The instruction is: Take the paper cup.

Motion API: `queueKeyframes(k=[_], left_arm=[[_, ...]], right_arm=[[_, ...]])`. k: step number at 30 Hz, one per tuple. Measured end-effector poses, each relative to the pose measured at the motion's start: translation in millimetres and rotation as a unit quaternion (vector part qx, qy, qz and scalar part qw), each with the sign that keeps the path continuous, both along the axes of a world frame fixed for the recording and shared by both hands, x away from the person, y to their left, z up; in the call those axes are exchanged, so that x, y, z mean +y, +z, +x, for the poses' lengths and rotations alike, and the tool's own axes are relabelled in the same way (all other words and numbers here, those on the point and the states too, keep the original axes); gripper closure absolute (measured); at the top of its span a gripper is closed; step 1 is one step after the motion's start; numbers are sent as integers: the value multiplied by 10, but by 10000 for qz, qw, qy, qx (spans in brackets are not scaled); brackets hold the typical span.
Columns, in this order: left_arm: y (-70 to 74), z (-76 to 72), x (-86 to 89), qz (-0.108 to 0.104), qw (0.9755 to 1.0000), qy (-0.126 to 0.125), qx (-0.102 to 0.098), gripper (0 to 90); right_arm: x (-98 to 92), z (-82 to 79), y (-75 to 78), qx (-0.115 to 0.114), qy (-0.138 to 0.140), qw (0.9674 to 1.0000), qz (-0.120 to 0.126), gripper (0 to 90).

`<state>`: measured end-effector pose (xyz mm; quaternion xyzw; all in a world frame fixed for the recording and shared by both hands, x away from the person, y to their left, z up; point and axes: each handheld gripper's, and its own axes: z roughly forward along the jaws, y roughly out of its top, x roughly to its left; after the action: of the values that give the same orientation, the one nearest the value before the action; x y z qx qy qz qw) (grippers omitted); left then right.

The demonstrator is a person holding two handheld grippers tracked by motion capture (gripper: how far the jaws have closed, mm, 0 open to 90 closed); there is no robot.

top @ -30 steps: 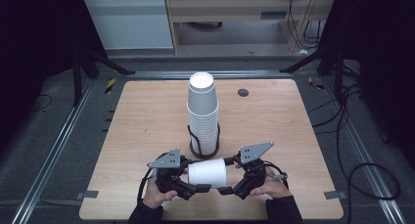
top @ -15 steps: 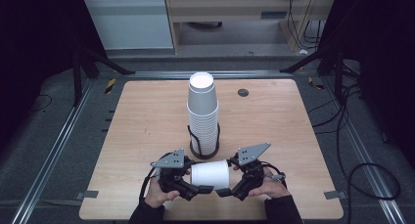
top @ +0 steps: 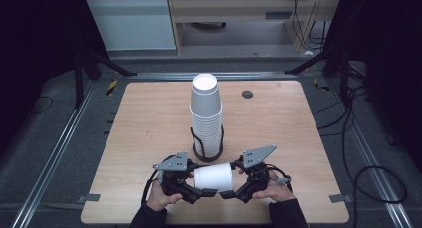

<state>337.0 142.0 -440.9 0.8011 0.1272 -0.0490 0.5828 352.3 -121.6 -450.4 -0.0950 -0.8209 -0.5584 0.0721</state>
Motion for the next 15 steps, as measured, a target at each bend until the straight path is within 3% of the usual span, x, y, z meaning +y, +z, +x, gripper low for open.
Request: queueKeyframes(k=[15], left_arm=[[4, 8, -4, -5, 10000, 20, 25, 201]], right_arm=[[-6, 1, 8, -12, -45, 10000, 15, 109]])
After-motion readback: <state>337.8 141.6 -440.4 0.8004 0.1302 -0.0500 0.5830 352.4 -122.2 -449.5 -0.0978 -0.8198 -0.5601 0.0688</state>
